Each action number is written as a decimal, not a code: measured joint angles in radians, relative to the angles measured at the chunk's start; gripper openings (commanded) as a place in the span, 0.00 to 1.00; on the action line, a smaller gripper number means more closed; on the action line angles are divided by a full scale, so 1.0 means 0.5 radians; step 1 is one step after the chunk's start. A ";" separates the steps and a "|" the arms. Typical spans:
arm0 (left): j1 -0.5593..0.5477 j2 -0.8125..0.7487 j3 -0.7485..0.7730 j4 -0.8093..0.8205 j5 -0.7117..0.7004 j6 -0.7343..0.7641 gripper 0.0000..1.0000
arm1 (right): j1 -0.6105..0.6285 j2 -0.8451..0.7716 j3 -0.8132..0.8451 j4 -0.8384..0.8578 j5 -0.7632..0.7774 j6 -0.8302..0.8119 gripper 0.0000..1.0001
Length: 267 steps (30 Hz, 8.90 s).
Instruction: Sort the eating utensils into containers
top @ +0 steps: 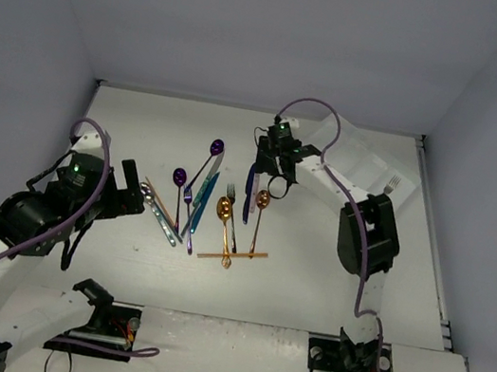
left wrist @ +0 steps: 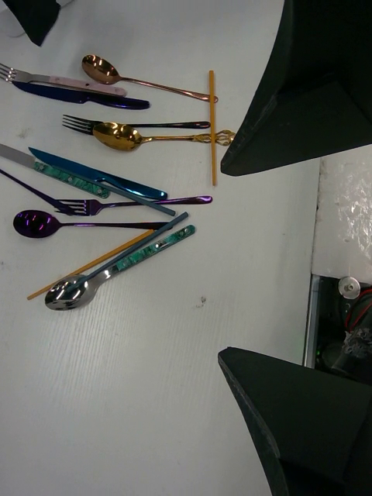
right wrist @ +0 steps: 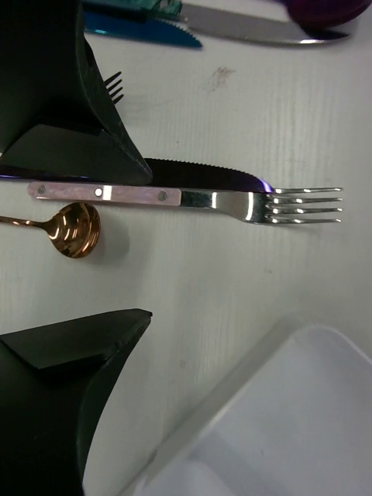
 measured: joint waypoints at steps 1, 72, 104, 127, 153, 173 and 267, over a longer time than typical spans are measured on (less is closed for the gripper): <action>0.000 0.012 0.000 0.000 -0.009 -0.016 0.94 | 0.025 0.049 0.009 -0.004 0.000 0.004 0.60; 0.000 0.247 0.000 0.017 0.011 -0.005 0.94 | -1.186 -0.511 -0.402 -0.008 0.177 0.101 0.00; 0.000 0.243 -0.022 0.020 0.062 0.031 0.94 | -0.942 -0.561 -0.509 0.010 0.077 0.036 0.41; 0.000 0.338 0.020 0.027 0.063 0.114 0.94 | 0.689 -0.478 -0.694 0.031 -0.009 0.138 0.30; 0.000 0.281 0.019 0.027 0.066 0.121 0.94 | 0.709 -0.024 -0.486 0.118 0.115 0.205 0.21; 0.000 0.269 0.019 0.026 0.049 0.171 0.94 | 0.468 0.088 -0.299 0.119 0.138 0.073 0.00; -0.034 2.057 -0.172 1.304 0.071 -0.420 0.00 | -1.045 -1.895 -1.133 -0.094 -0.562 0.148 0.52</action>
